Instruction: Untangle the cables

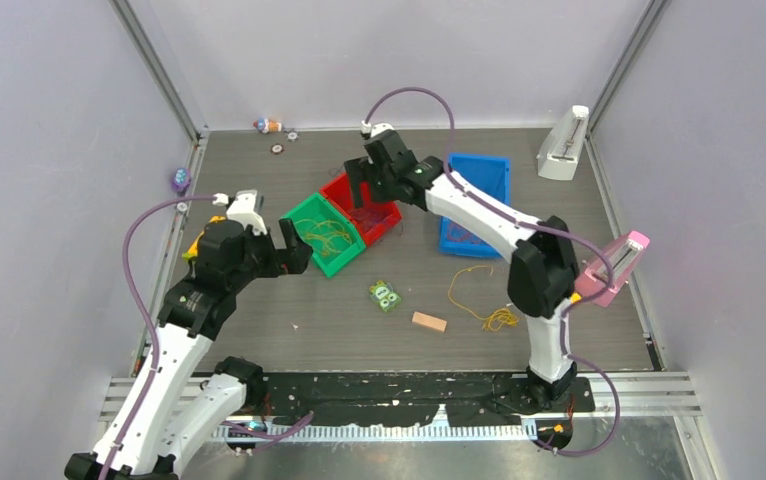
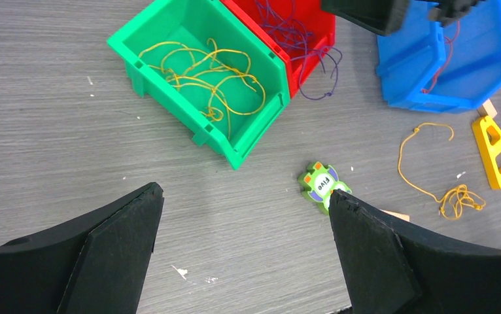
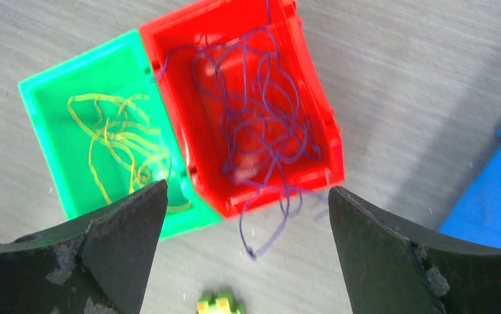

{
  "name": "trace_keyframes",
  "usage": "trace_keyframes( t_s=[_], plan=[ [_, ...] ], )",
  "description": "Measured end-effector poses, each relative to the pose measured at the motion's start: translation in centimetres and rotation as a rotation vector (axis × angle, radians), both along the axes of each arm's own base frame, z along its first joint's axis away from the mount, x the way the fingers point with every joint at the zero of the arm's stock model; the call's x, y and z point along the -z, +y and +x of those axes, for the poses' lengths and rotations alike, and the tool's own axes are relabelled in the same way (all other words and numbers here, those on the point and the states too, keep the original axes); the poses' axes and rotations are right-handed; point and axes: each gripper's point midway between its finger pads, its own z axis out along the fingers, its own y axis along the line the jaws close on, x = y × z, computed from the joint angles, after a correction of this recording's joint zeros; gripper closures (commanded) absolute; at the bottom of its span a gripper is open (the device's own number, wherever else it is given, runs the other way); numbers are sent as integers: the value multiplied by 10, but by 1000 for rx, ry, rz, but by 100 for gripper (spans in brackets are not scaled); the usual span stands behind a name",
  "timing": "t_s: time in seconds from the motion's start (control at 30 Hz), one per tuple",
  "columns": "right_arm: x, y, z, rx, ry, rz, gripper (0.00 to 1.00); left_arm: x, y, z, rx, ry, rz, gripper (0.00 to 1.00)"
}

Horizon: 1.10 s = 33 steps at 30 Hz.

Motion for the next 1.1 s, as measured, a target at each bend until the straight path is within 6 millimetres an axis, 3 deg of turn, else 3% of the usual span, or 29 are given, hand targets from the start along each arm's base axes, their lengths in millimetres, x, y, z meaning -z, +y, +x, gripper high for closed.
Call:
trace_keyframes(
  t_s=[0.27, 0.53, 0.67, 0.8, 0.93, 1.1],
  plan=[
    [-19, -63, -58, 63, -13, 73, 4, 22, -19, -7, 96, 58, -47, 1],
    [18, -139, -101, 191, -16, 140, 3, 70, -53, -6, 177, 199, -53, 3],
    [15, -160, -120, 208, -72, 179, 3, 79, -80, -8, 266, 233, 42, 4],
    [-2, -175, -133, 218, -168, 248, 2, 71, -101, 5, 322, 183, 151, 7],
    [-13, -185, -143, 223, -229, 294, 2, 65, -114, 33, 328, 141, 265, 11],
    [-24, -196, -155, 227, -279, 333, 2, 71, -133, 70, 346, 142, 373, 13]
  ],
)
